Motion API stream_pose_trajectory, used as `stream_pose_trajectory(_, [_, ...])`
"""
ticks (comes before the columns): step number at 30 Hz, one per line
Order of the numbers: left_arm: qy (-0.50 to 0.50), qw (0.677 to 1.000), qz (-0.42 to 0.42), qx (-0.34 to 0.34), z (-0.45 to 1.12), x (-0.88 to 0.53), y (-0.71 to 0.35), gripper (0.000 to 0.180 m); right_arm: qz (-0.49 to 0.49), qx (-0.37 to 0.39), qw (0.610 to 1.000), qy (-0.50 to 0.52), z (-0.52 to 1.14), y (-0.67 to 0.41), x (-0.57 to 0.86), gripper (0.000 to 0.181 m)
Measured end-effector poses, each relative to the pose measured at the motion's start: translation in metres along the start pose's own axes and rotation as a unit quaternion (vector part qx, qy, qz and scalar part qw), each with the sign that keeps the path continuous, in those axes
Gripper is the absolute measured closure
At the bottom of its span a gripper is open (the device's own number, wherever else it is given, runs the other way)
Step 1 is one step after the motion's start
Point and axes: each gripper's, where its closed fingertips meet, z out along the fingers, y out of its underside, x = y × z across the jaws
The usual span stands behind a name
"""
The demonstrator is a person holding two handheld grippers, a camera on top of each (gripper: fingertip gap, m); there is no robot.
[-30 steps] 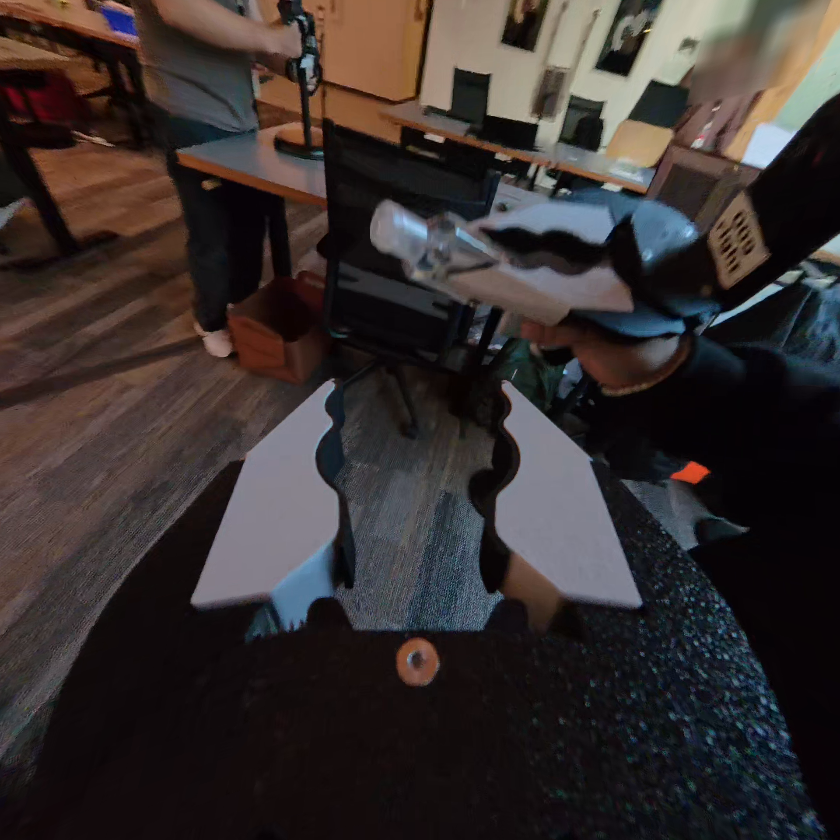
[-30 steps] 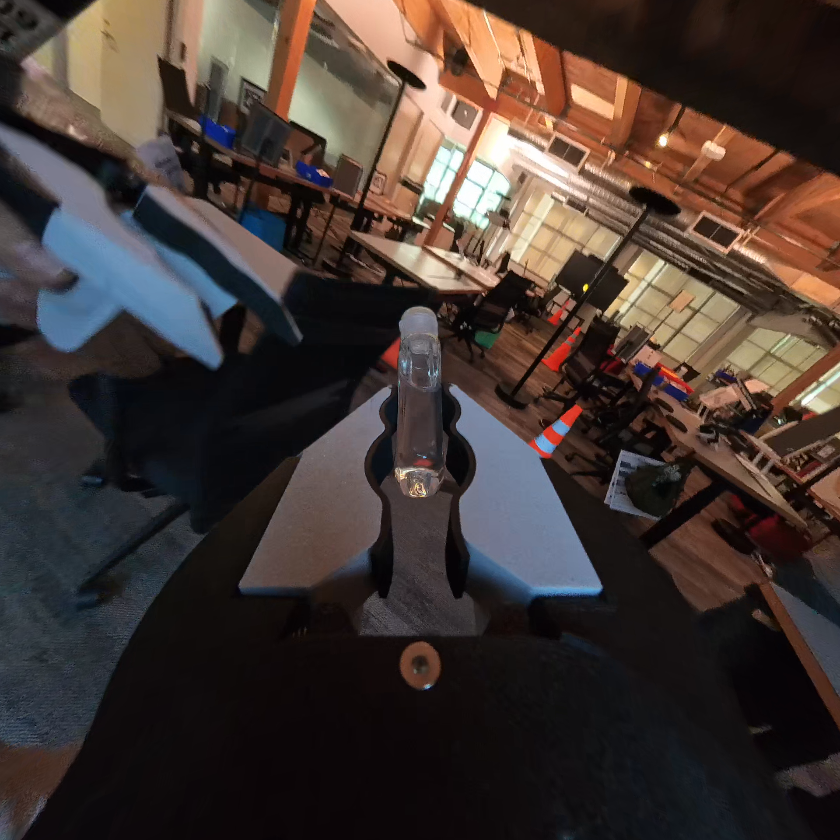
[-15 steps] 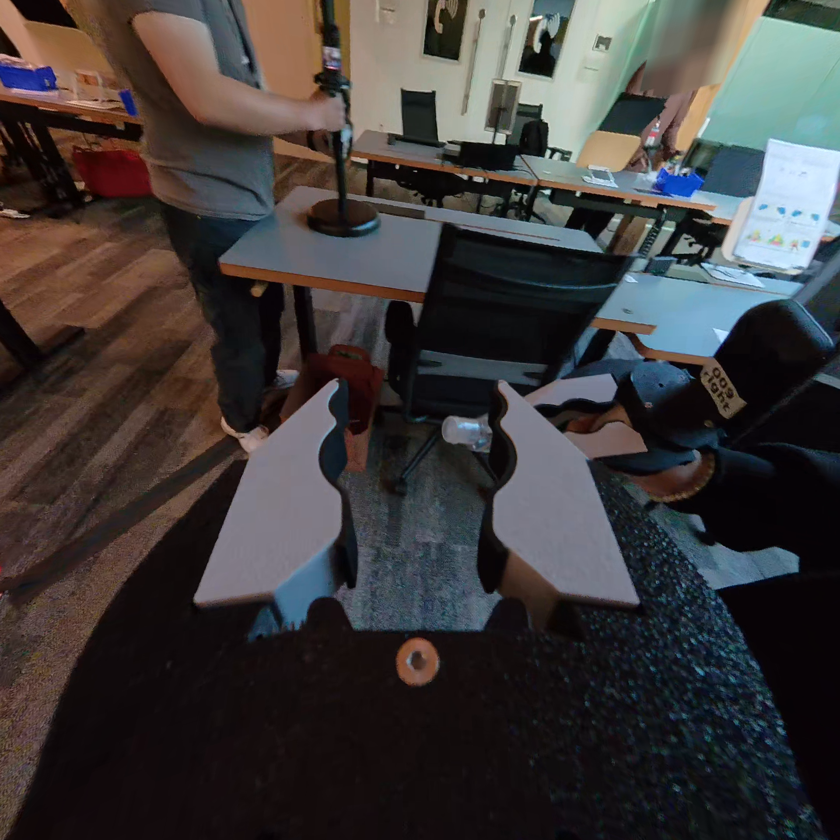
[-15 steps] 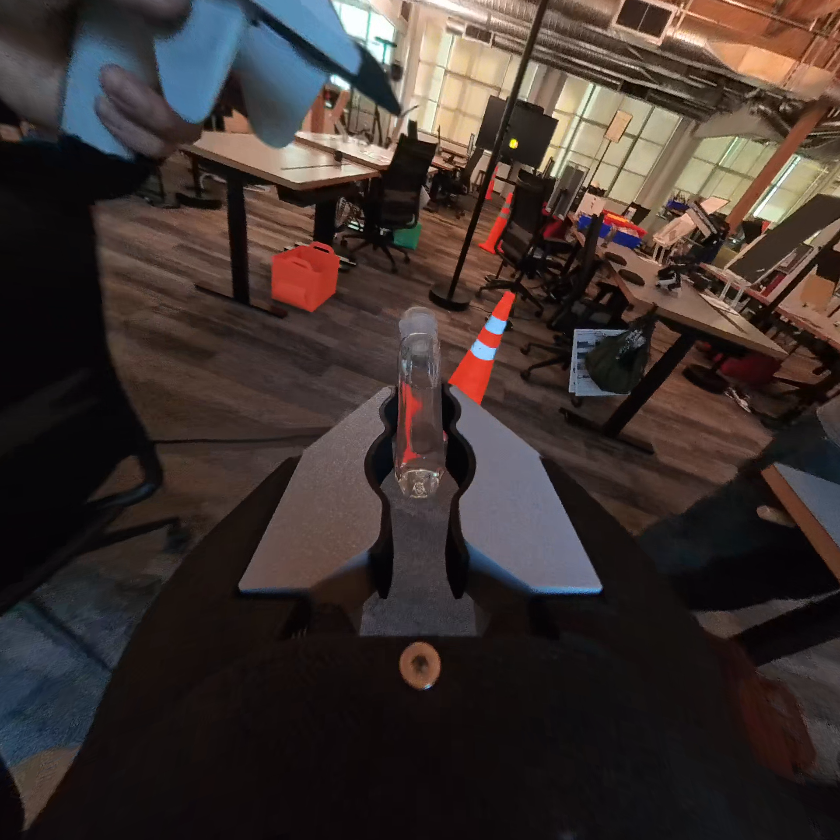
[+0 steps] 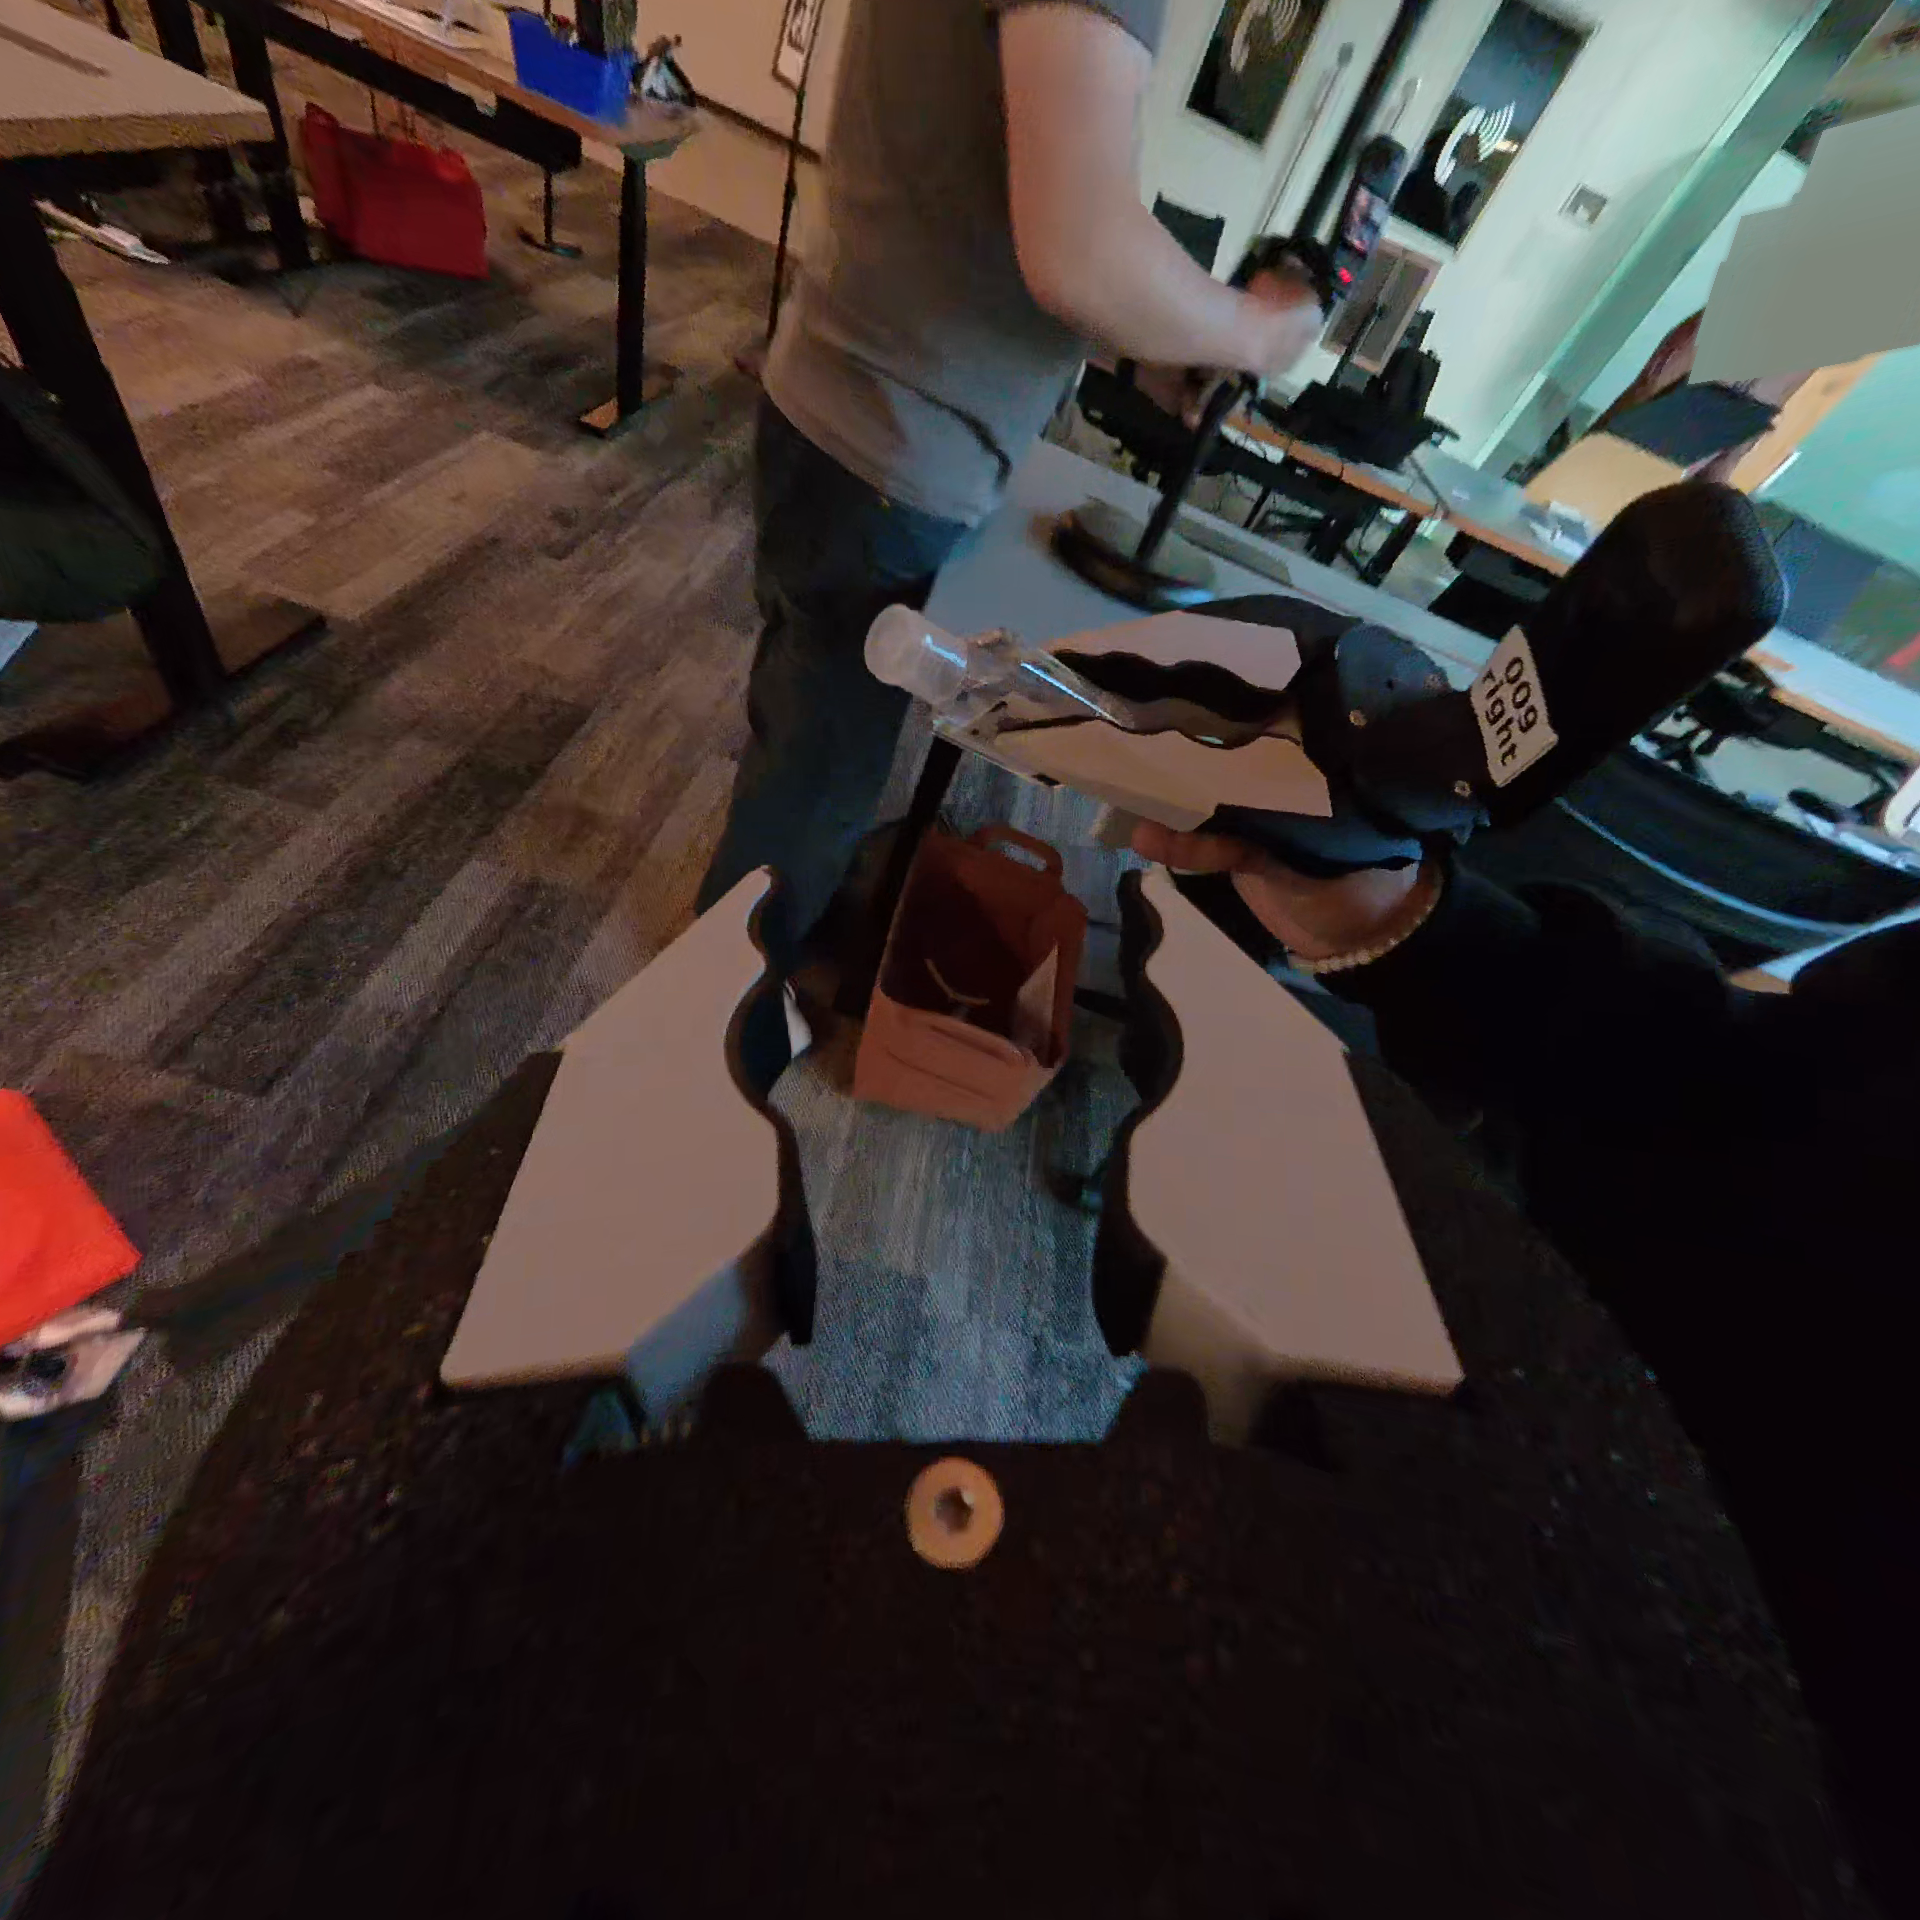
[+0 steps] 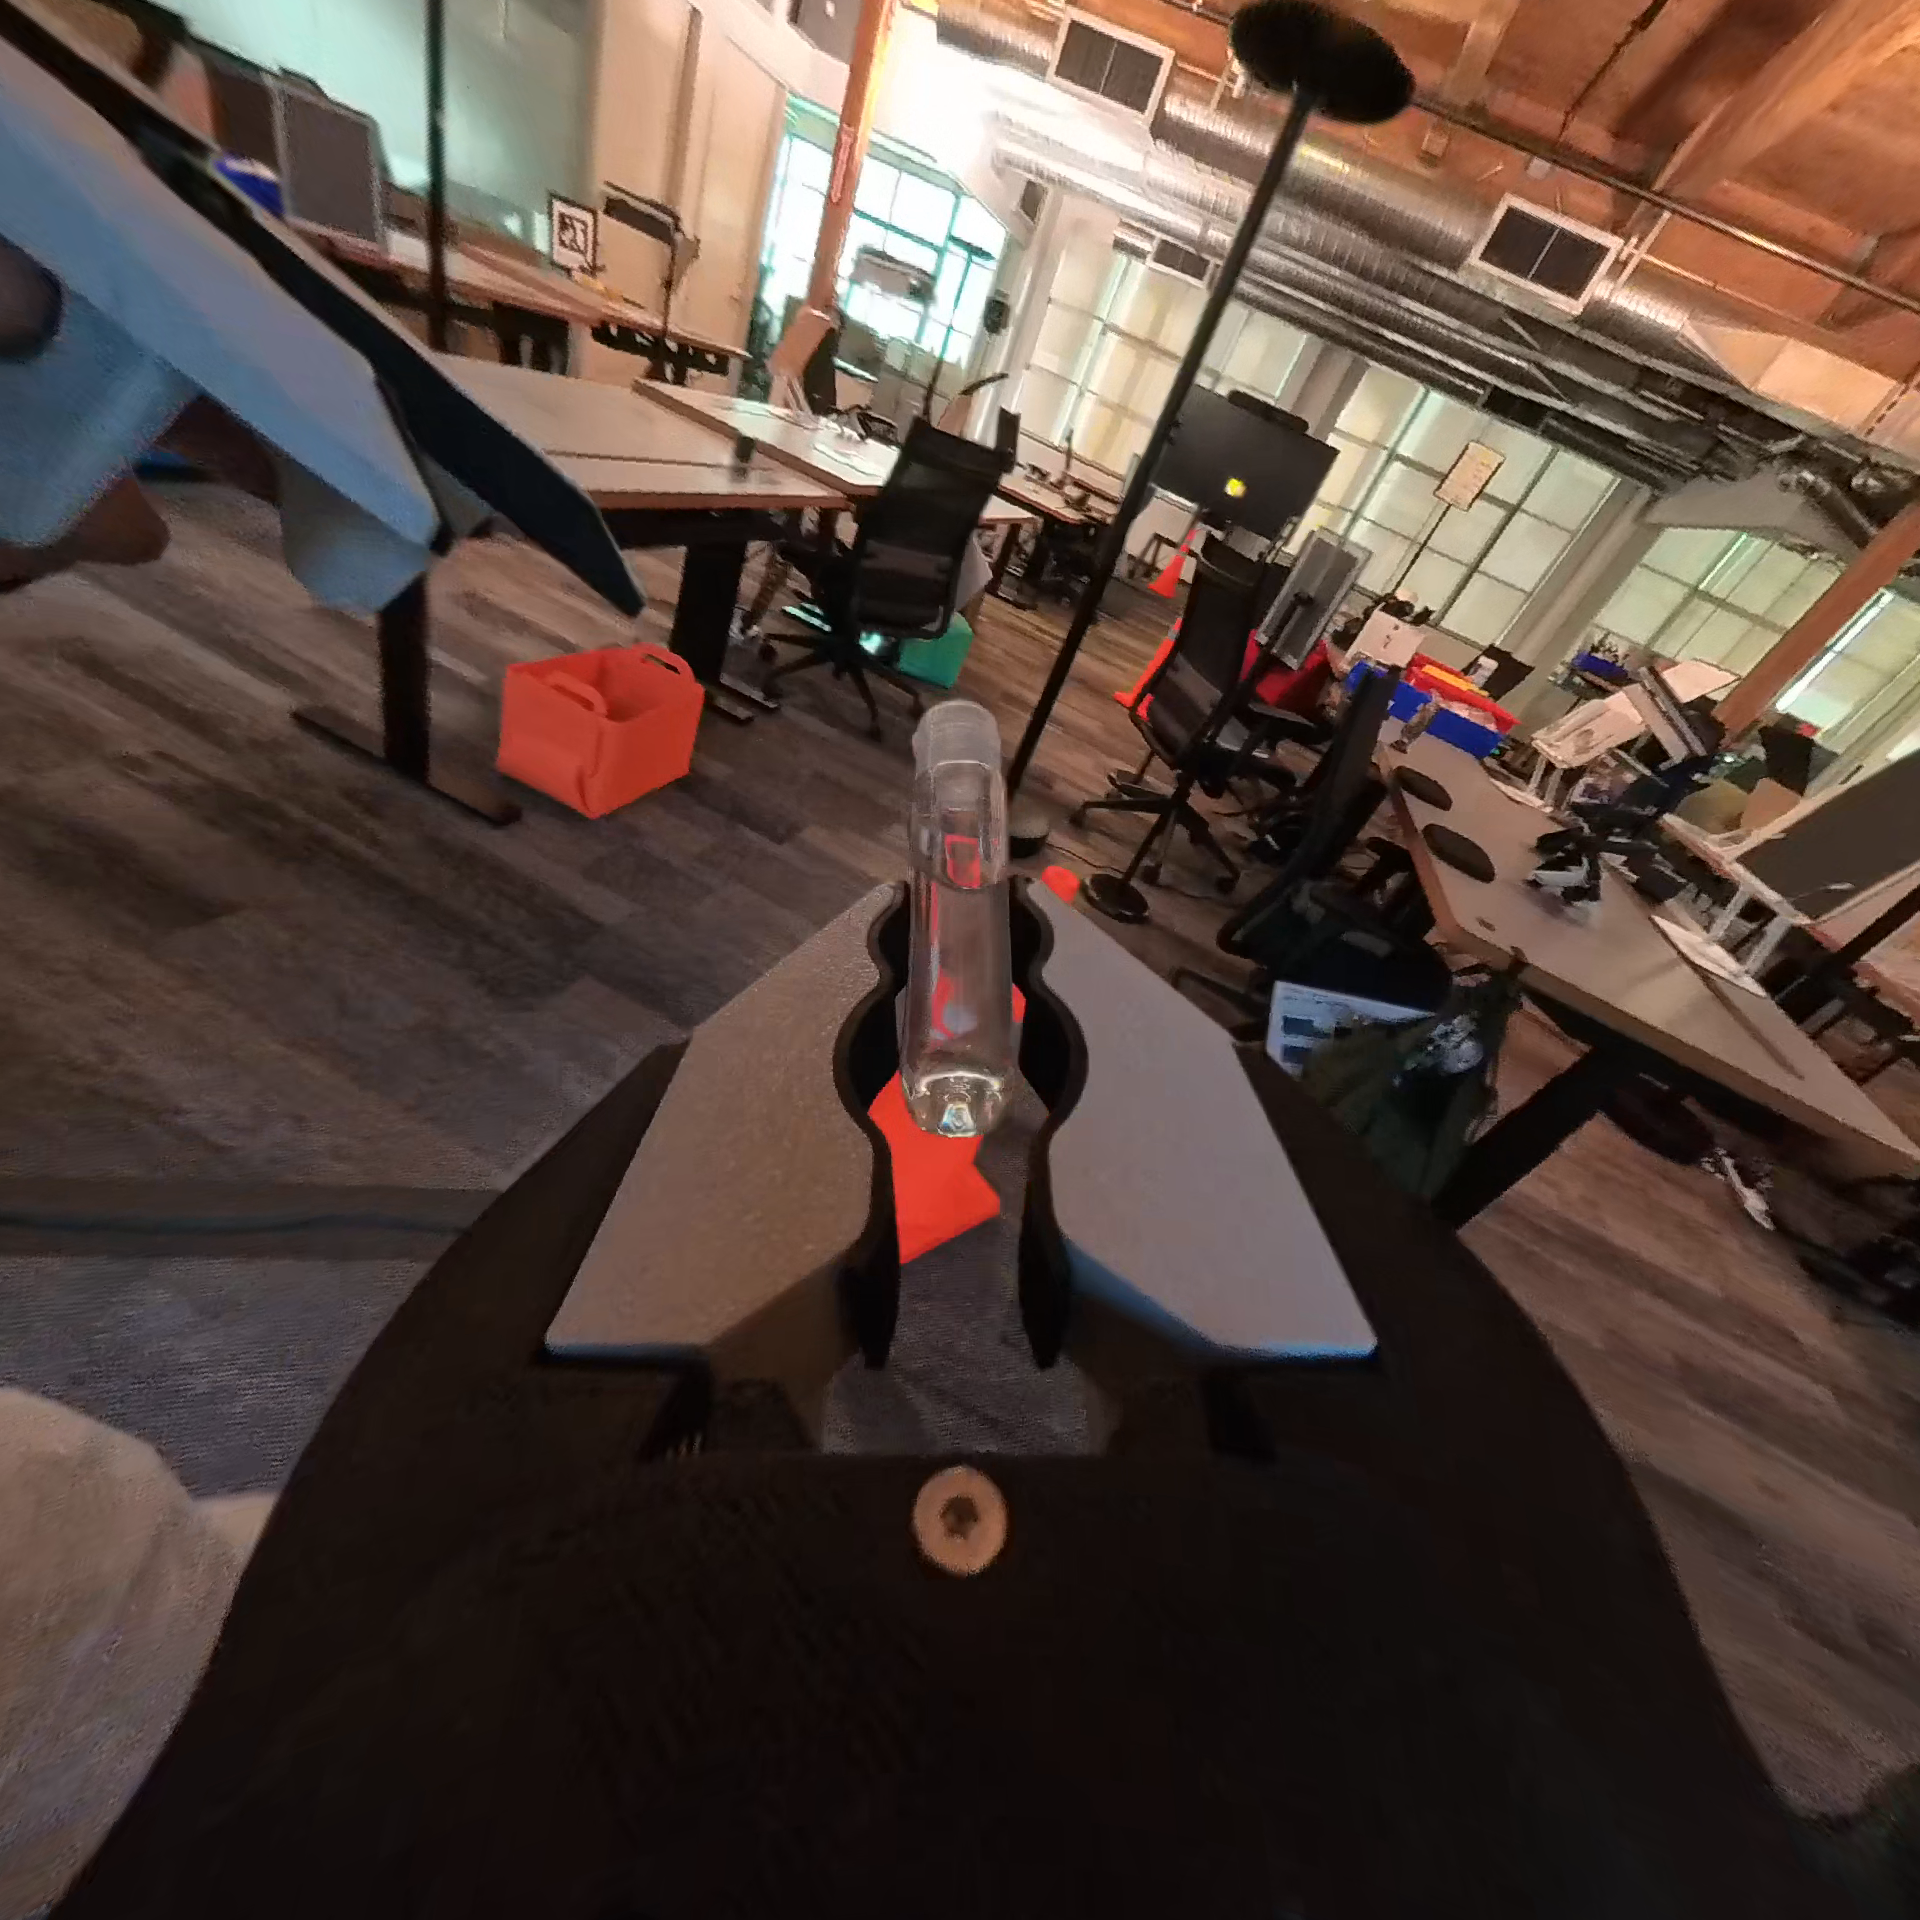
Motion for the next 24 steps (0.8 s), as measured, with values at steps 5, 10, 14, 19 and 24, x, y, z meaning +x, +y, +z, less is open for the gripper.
stream_pose_trajectory(5, [0.035, 0.999, 0.029, -0.012, 0.093, -0.159, -0.060, 0.120, -0.002, -0.013, 0.999, 0.050, 0.124, 0.054, 0.133, 0.165])
stream_pose_trajectory(10, [0.134, 0.989, 0.056, -0.015, 0.214, -0.282, -0.158, 0.128, 0.006, -0.066, 0.990, 0.123, 0.217, 0.109, 0.274, 0.165])
stream_pose_trajectory(14, [0.234, 0.971, 0.034, -0.029, 0.311, -0.334, -0.235, 0.135, 0.047, -0.097, 0.975, 0.193, 0.247, 0.136, 0.376, 0.165])
stream_pose_trajectory(19, [0.277, 0.958, 0.071, -0.035, 0.436, -0.401, -0.290, 0.126, 0.056, -0.139, 0.950, 0.275, 0.274, 0.201, 0.491, 0.165])
stream_pose_trajectory(24, [0.252, 0.963, 0.068, -0.063, 0.585, -0.498, -0.337, 0.116, -0.007, -0.136, 0.937, 0.323, 0.344, 0.266, 0.653, 0.165])
